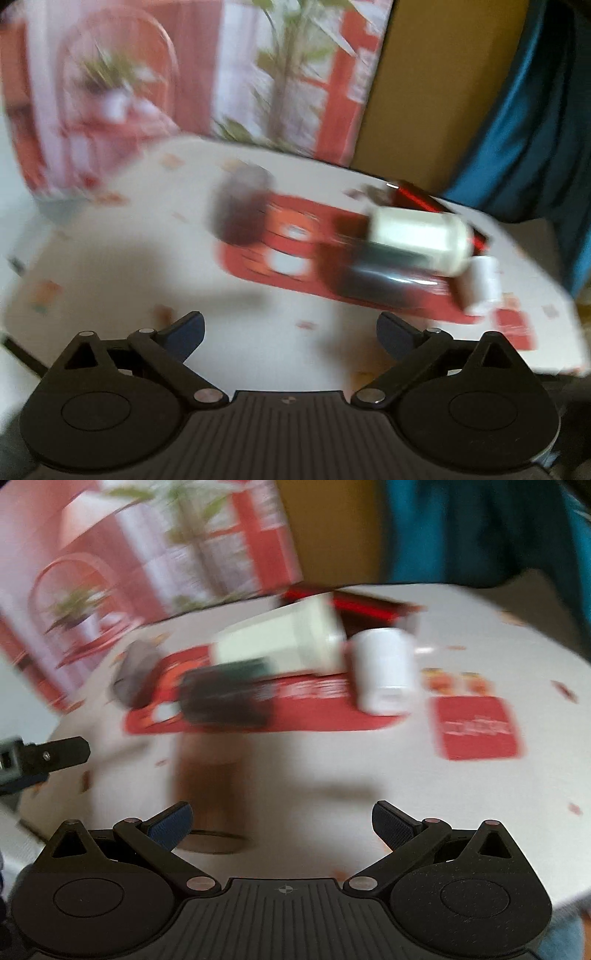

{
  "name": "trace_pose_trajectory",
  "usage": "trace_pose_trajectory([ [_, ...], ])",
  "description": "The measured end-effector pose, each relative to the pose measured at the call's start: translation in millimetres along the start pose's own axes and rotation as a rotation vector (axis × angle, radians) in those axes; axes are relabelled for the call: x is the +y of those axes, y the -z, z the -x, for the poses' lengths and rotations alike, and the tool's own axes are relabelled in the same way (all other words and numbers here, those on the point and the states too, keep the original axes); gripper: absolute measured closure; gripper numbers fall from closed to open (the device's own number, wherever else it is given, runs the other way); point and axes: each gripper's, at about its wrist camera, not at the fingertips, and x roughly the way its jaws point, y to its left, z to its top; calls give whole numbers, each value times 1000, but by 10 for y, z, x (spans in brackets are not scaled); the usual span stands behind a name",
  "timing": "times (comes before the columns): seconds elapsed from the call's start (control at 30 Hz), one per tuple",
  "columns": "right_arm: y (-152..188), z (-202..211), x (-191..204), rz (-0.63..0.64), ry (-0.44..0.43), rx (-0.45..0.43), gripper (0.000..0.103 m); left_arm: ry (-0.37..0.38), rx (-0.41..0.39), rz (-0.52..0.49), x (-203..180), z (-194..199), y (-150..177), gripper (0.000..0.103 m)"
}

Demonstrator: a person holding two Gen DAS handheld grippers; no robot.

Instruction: Flip cup upright

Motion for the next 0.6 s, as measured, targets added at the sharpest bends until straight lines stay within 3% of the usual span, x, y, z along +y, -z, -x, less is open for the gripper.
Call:
trace_pose_trajectory([
  [0.1, -128, -207, 218, 45, -27, 38, 0, -88, 1, 23, 179, 69, 59, 0],
  [0.27, -374, -544, 359, 8, -21, 100, 2, -139, 44, 65, 414, 90, 137, 0],
  [0.43, -381, -624, 244, -26, 10, 139, 30, -116, 75, 78, 472, 40, 145, 0],
  [0.53, -305, -583, 136, -57, -12, 147, 40, -104, 81, 79, 464, -15, 172, 0],
  [0.6, -267, -532, 81, -66, -12, 146, 40, -95, 91, 79, 443, -26, 204, 0],
])
